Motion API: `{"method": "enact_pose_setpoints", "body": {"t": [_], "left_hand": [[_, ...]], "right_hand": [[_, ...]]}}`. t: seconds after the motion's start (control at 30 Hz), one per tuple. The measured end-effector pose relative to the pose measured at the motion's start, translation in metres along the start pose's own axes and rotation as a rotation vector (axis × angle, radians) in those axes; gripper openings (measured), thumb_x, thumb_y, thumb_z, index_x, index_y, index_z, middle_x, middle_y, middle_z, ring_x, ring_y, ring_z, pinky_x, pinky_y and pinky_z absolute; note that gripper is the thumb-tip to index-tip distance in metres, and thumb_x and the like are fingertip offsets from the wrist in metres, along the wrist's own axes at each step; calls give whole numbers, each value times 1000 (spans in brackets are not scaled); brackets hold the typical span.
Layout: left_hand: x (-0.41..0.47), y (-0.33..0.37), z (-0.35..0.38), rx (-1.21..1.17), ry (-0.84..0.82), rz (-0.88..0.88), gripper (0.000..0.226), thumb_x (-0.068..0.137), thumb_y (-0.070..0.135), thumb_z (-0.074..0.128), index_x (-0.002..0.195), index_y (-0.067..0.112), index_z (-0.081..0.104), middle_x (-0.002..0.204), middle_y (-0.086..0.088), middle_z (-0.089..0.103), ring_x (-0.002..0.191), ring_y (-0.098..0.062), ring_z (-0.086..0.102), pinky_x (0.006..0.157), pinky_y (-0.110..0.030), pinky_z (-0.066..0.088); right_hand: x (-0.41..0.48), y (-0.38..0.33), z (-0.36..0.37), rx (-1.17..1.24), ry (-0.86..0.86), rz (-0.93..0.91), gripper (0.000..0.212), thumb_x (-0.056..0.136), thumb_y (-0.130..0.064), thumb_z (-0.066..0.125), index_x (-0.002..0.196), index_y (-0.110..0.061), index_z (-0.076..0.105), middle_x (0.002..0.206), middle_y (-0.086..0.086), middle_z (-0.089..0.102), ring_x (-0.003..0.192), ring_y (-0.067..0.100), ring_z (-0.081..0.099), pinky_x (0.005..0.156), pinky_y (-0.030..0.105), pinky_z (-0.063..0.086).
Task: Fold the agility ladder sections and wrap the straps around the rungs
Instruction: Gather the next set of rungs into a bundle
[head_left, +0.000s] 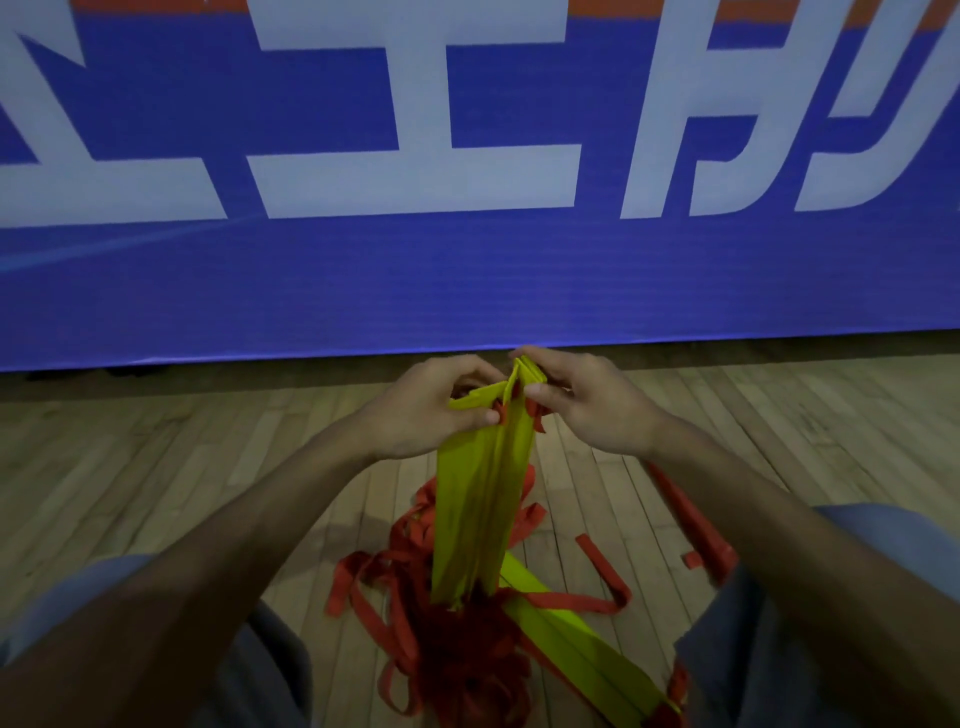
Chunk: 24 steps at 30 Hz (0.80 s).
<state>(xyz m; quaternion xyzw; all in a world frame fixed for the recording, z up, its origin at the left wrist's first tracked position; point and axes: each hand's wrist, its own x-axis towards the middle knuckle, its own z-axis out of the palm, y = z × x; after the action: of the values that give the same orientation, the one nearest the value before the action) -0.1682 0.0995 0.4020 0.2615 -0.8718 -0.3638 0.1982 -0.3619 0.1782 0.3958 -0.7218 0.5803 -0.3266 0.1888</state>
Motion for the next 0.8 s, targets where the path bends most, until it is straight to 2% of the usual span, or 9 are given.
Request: {"method": "enact_pose_setpoints", "body": {"t": [0.1, 0.23, 0.33, 0.4, 0.5, 0.53, 0.6, 0.7, 0.8], "left_hand": [[-3, 2, 2, -75, -20, -5, 29, 87, 5, 68, 116, 10, 66, 106, 2, 68, 93, -1, 66, 75, -15, 49], [-3, 5, 13, -22, 105, 14, 23, 86, 12, 71, 107, 23, 70, 94, 12, 69, 83, 1, 66, 64, -10, 45], [-3, 7, 18, 8, 191, 20, 21, 85, 14, 72, 105, 22, 73, 88, 16, 70, 79, 3, 66, 60, -9, 44], [-2, 8, 21, -31, 190, 16, 24, 84, 16, 74, 107, 23, 73, 92, 13, 73, 82, 2, 67, 61, -10, 45], [-1, 8, 20, -183, 47, -9, 34, 83, 12, 74, 114, 27, 71, 99, 10, 75, 90, 0, 68, 70, -15, 50], [0, 7, 19, -212, -2, -19, 36, 84, 8, 73, 116, 25, 69, 101, 8, 74, 94, -2, 68, 76, -18, 52], [0, 5, 15, -177, -47, -18, 31, 86, 3, 69, 113, 18, 67, 104, 5, 72, 98, -3, 67, 80, -19, 51], [2, 4, 13, 29, 67, 17, 16, 84, 12, 74, 96, 19, 68, 89, 9, 69, 81, 0, 64, 71, -23, 50], [3, 3, 13, 161, 274, -11, 15, 74, 26, 83, 78, 20, 69, 66, 15, 61, 60, 6, 55, 56, -10, 37]], "right_hand": [[-1, 5, -3, -12, 58, -7, 6, 98, -18, 56, 99, -12, 57, 80, 1, 63, 80, 22, 64, 77, 52, 53], [-4, 2, -4, 123, 61, 64, 22, 96, -19, 59, 114, -5, 61, 90, 5, 68, 87, 18, 70, 76, 43, 60], [-6, -6, 1, 201, 59, 99, 47, 91, -43, 62, 124, -10, 61, 97, 8, 70, 93, 22, 70, 80, 48, 59], [-5, -5, 1, 102, 99, 48, 49, 86, -52, 59, 111, -11, 64, 86, 8, 68, 84, 26, 68, 77, 53, 56], [-3, -4, -4, 23, 71, 24, 42, 88, -45, 52, 96, -4, 59, 78, 19, 61, 79, 39, 60, 72, 58, 51], [-3, -3, -7, 28, 43, 39, 42, 89, -42, 51, 100, -2, 59, 82, 22, 61, 84, 42, 60, 75, 60, 50], [-5, -4, -10, 45, -17, 50, 31, 95, -27, 53, 112, -1, 60, 90, 16, 64, 95, 39, 62, 85, 60, 49], [-7, -5, -15, 101, -90, 63, 27, 100, -6, 49, 126, -1, 57, 103, 19, 65, 104, 39, 61, 92, 58, 49], [-9, -7, -15, 160, -136, 64, 26, 101, -10, 47, 124, -3, 58, 105, 26, 64, 104, 43, 61, 91, 59, 48]]}}
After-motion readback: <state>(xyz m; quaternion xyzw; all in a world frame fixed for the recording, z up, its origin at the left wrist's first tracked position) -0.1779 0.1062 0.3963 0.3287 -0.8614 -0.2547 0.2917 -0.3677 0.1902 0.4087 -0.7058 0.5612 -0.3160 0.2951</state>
